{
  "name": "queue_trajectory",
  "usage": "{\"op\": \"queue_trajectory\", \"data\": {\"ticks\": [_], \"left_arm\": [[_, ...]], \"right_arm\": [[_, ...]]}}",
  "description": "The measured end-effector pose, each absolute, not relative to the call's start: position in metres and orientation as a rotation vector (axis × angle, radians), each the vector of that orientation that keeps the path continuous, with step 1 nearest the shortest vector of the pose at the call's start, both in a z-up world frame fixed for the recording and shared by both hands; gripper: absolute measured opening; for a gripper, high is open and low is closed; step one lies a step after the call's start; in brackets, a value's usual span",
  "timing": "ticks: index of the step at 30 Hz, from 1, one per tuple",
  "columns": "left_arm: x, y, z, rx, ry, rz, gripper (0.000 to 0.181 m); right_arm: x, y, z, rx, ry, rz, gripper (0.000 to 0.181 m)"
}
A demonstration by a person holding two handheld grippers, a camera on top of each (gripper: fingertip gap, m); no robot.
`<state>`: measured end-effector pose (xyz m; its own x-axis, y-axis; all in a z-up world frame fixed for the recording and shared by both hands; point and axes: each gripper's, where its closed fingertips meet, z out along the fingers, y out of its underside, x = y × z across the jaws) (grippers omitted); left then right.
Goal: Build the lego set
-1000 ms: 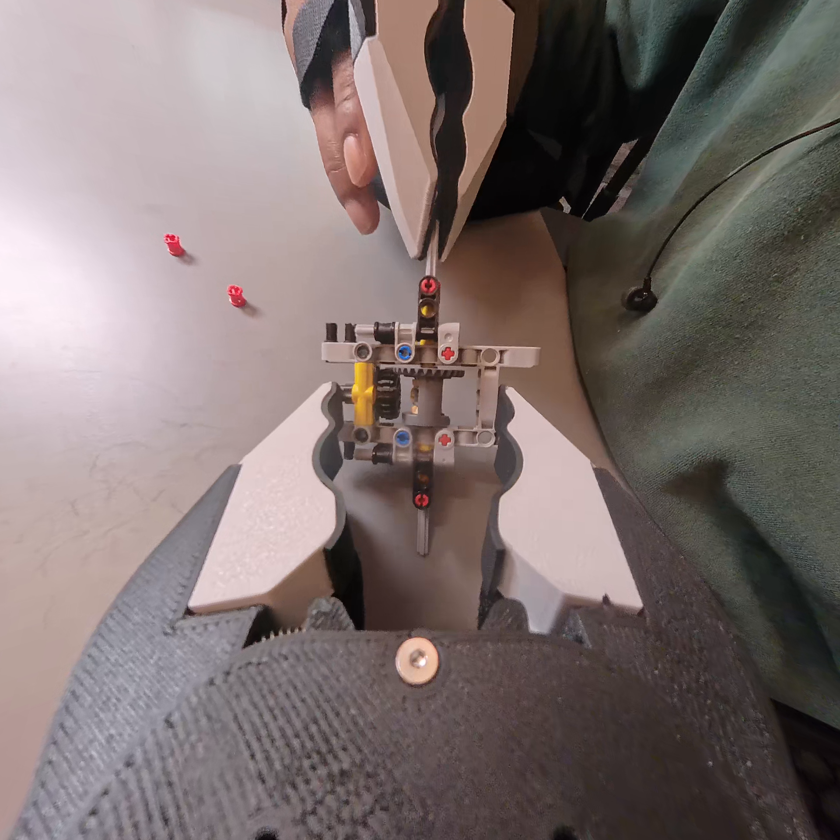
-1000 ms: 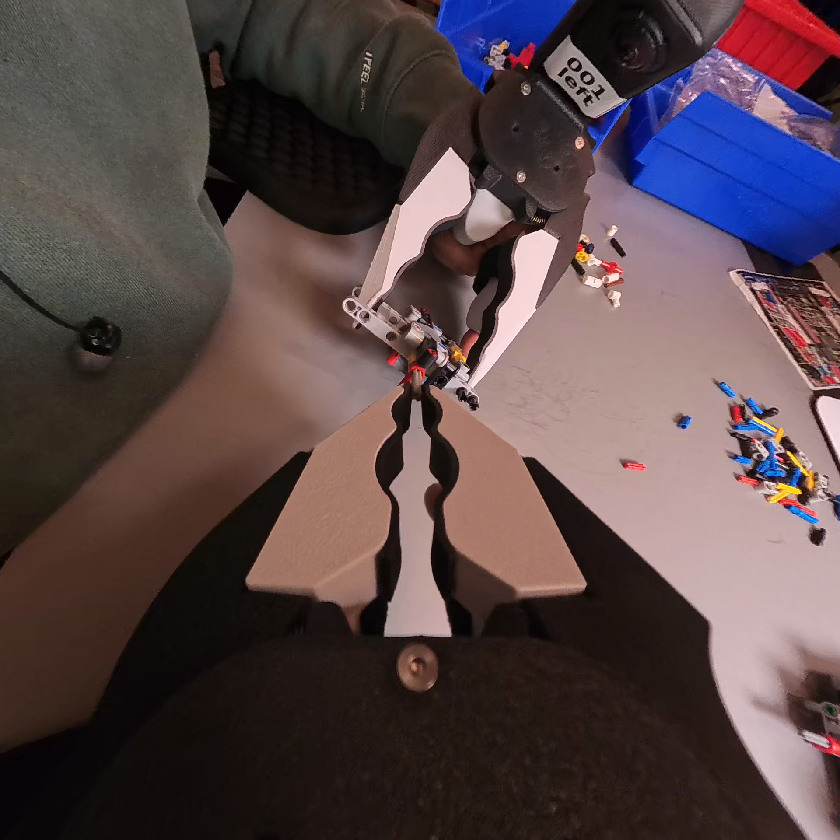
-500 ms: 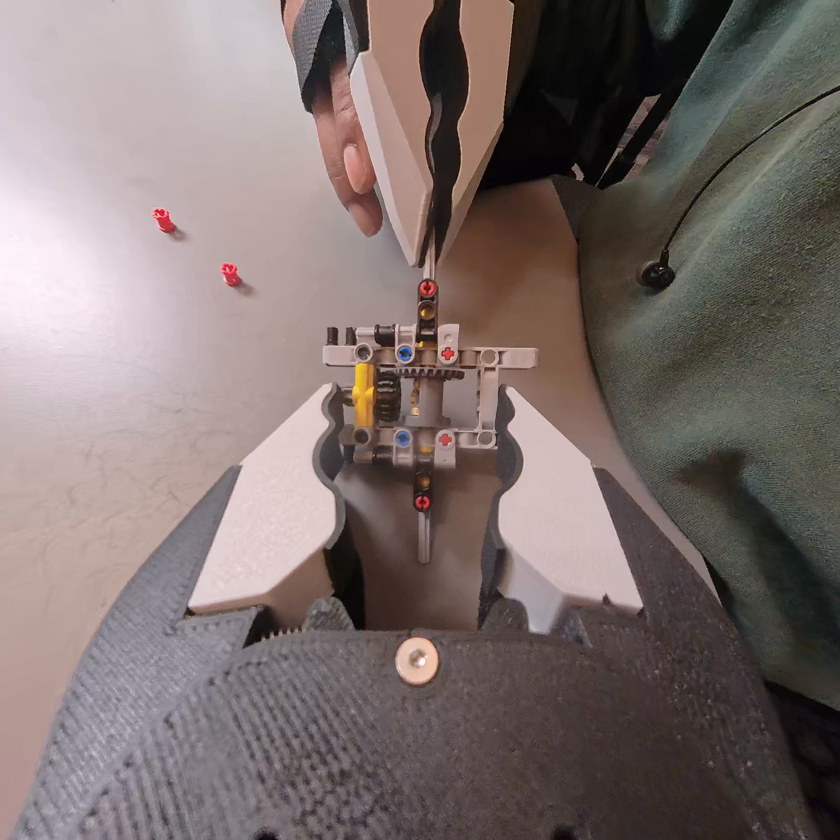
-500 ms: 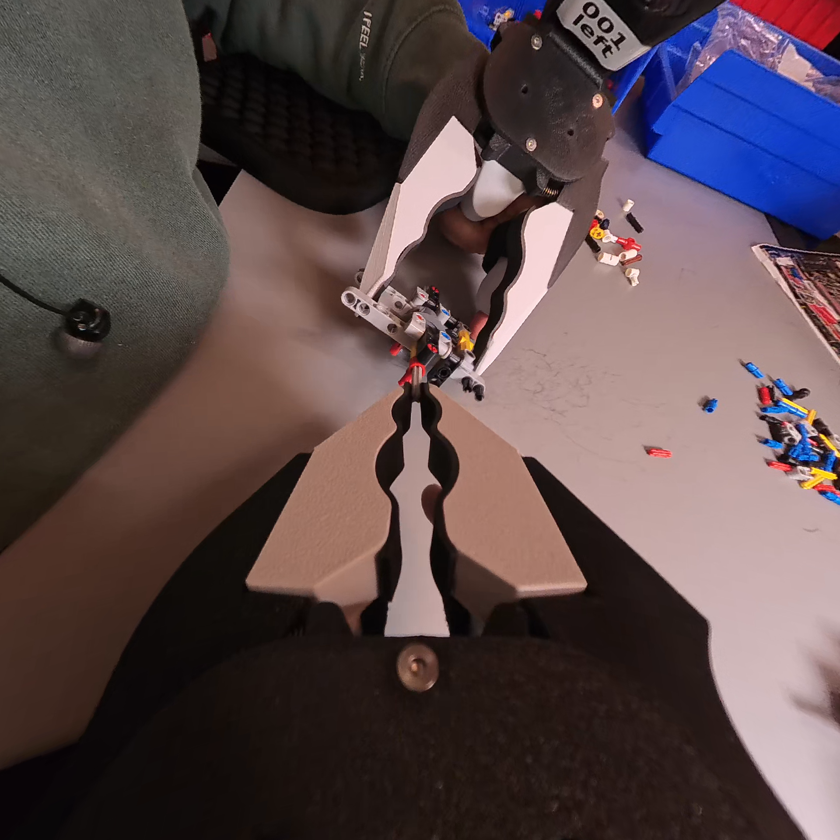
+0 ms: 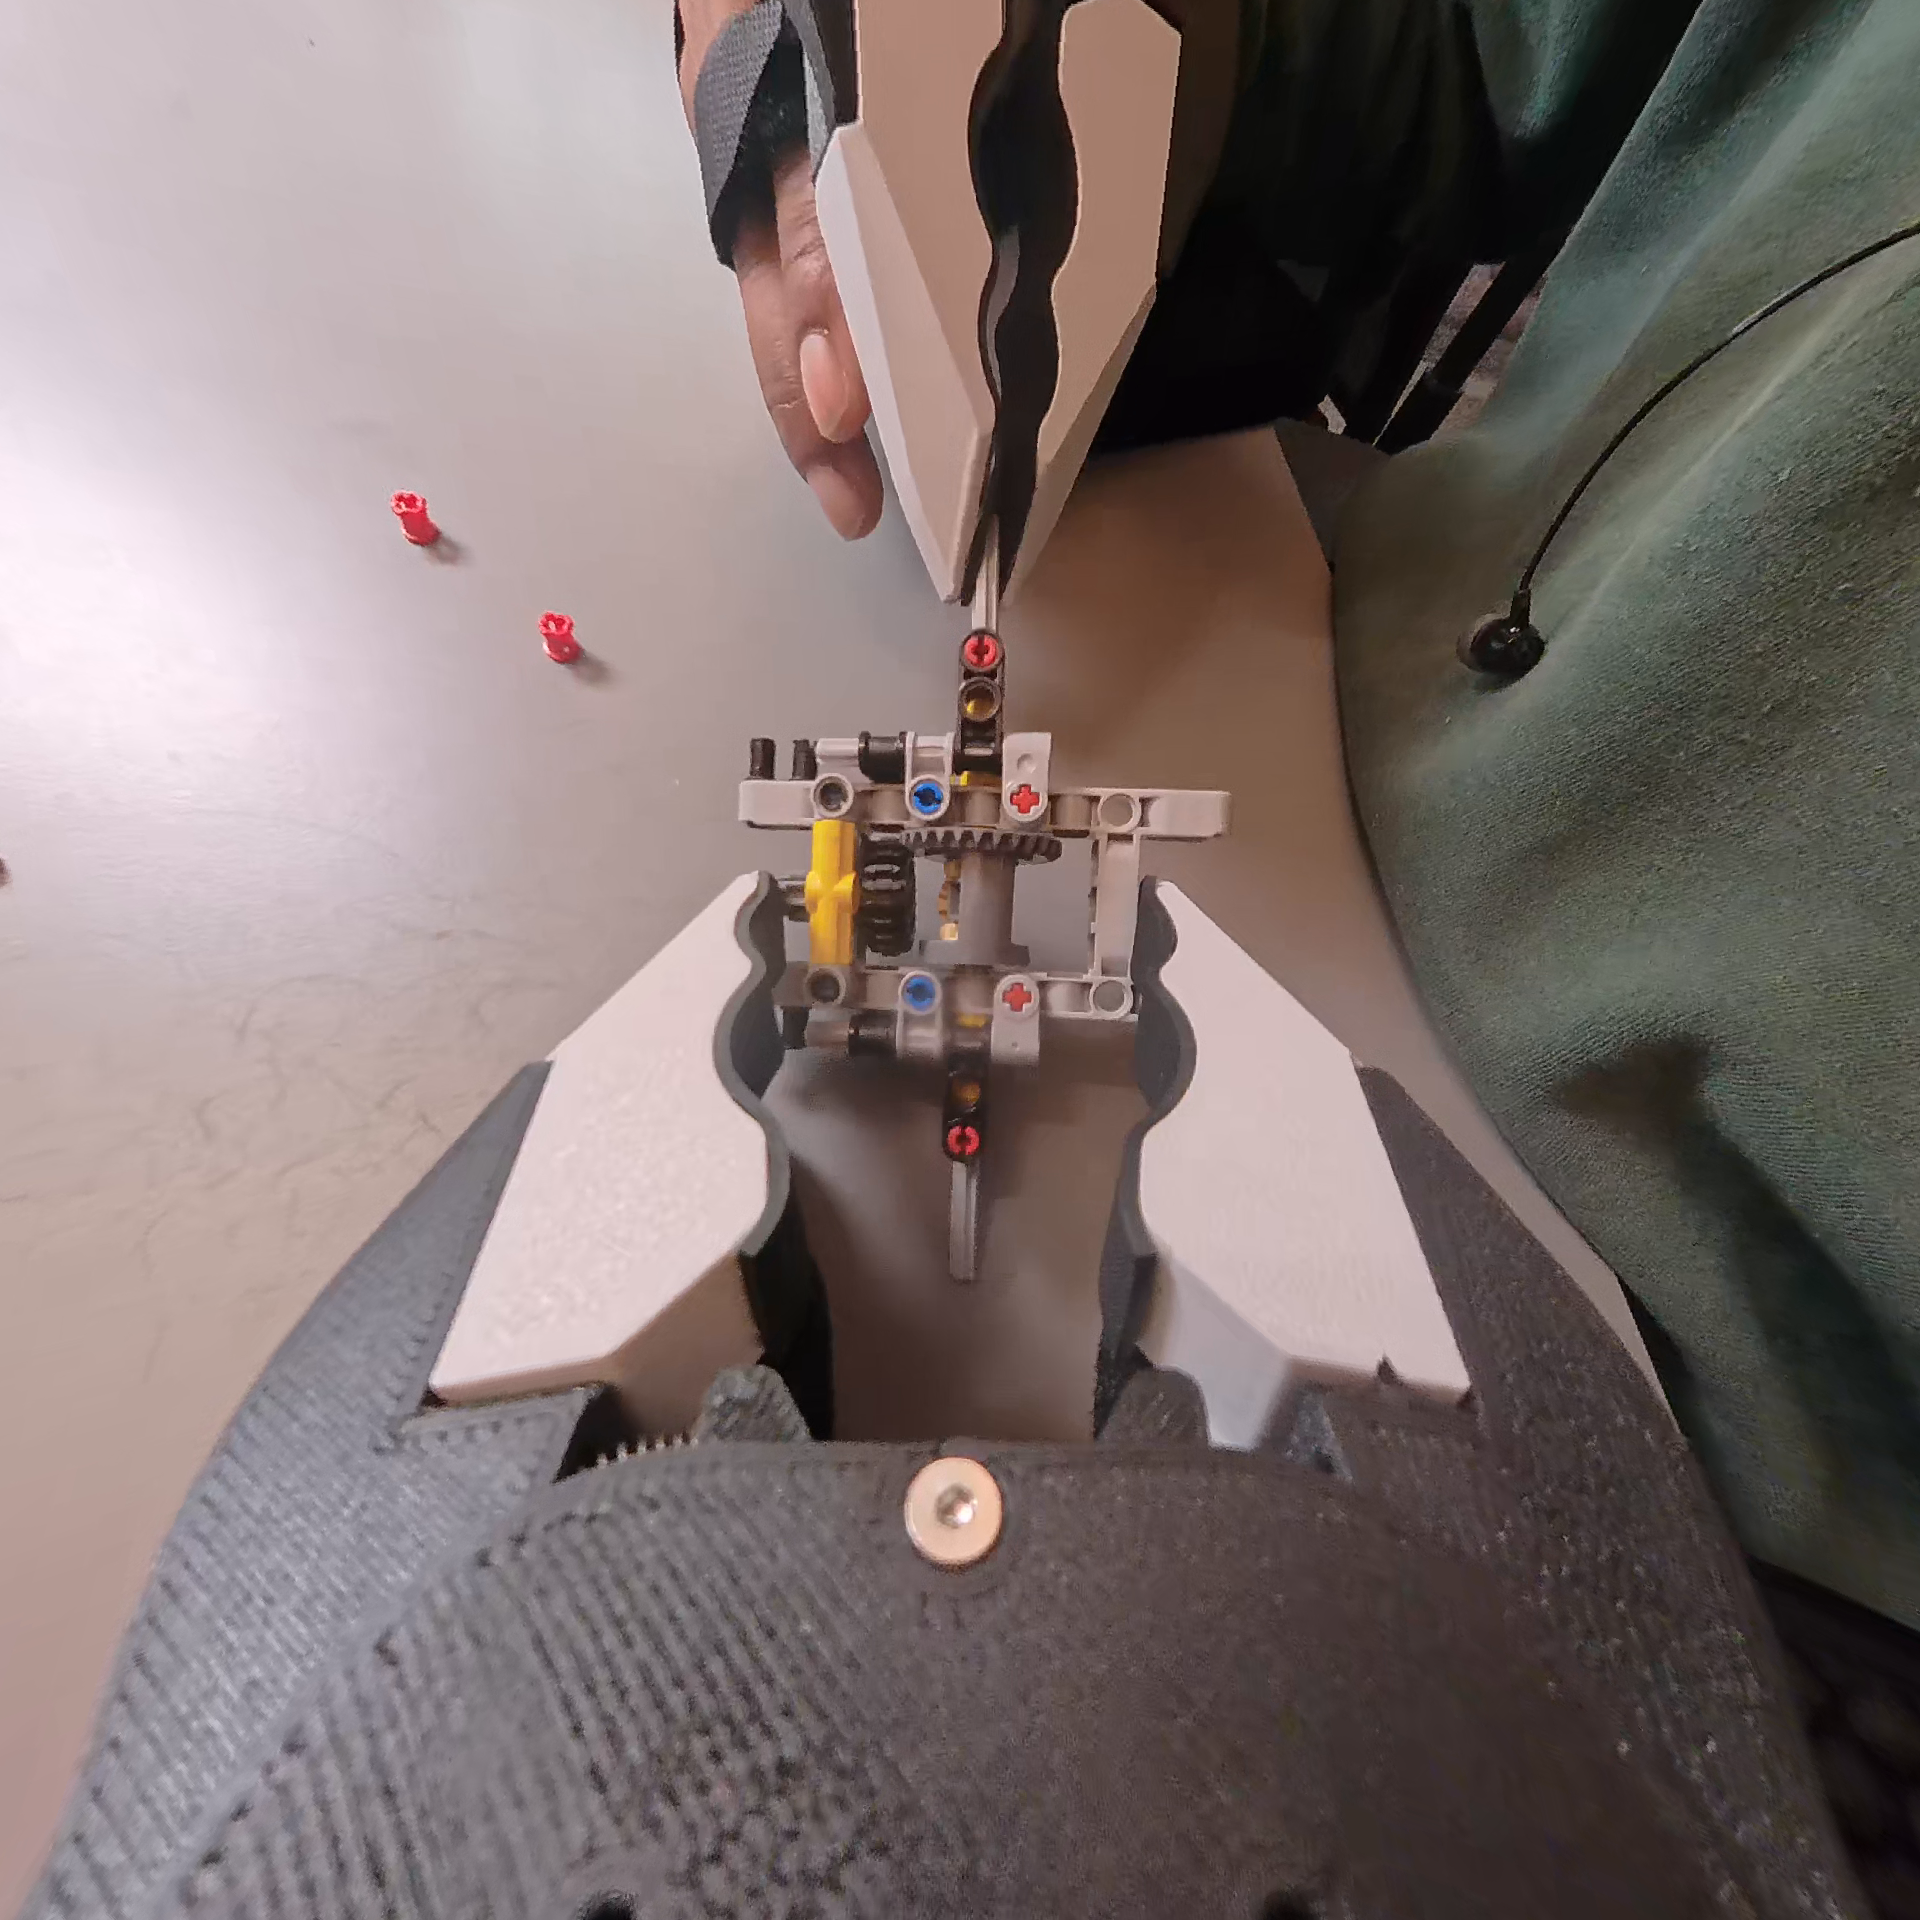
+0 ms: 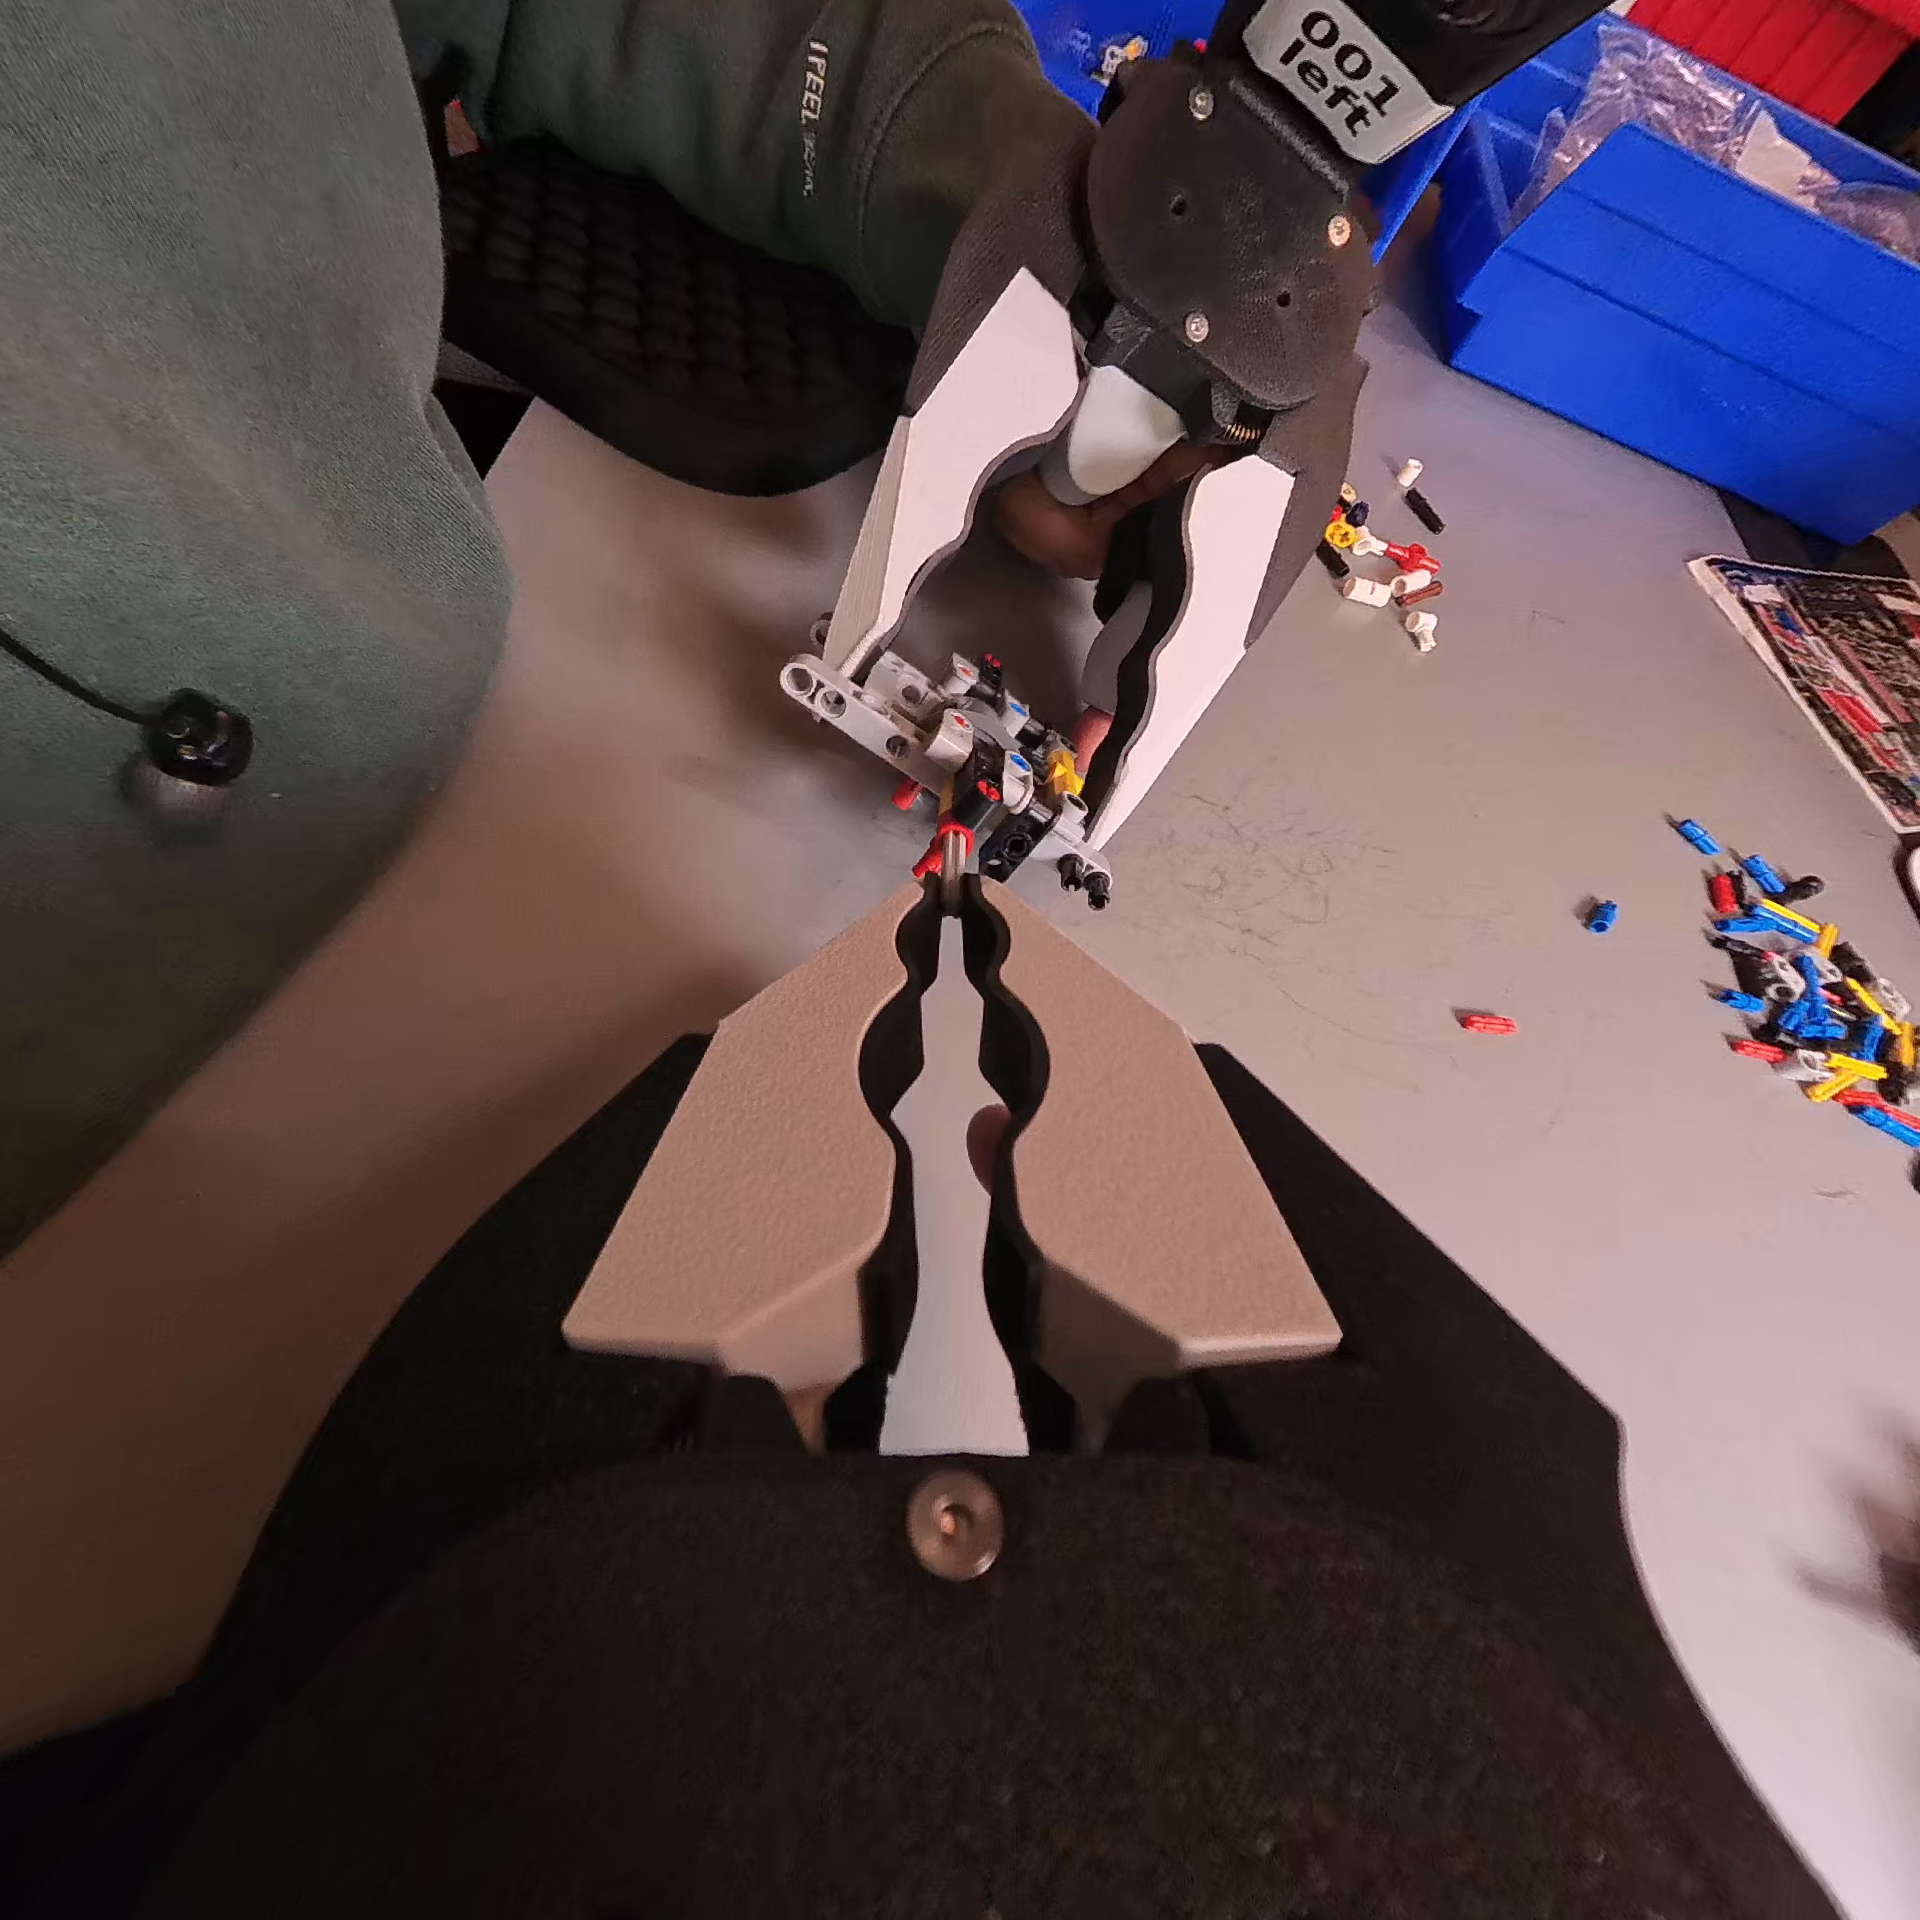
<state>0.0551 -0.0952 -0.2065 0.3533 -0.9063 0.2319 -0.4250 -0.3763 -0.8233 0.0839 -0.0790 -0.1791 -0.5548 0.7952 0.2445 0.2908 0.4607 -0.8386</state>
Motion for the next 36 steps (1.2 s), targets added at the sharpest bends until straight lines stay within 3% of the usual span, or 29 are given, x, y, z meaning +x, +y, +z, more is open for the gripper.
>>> {"op": "queue_trajectory", "data": {"ticks": [36], "left_arm": [[0.055,-0.101,-0.211,-1.973,1.232,-0.848,0.066]], "right_arm": [[0.081,-0.088,-0.186,-0.900,-2.092,1.032,0.003]]}}
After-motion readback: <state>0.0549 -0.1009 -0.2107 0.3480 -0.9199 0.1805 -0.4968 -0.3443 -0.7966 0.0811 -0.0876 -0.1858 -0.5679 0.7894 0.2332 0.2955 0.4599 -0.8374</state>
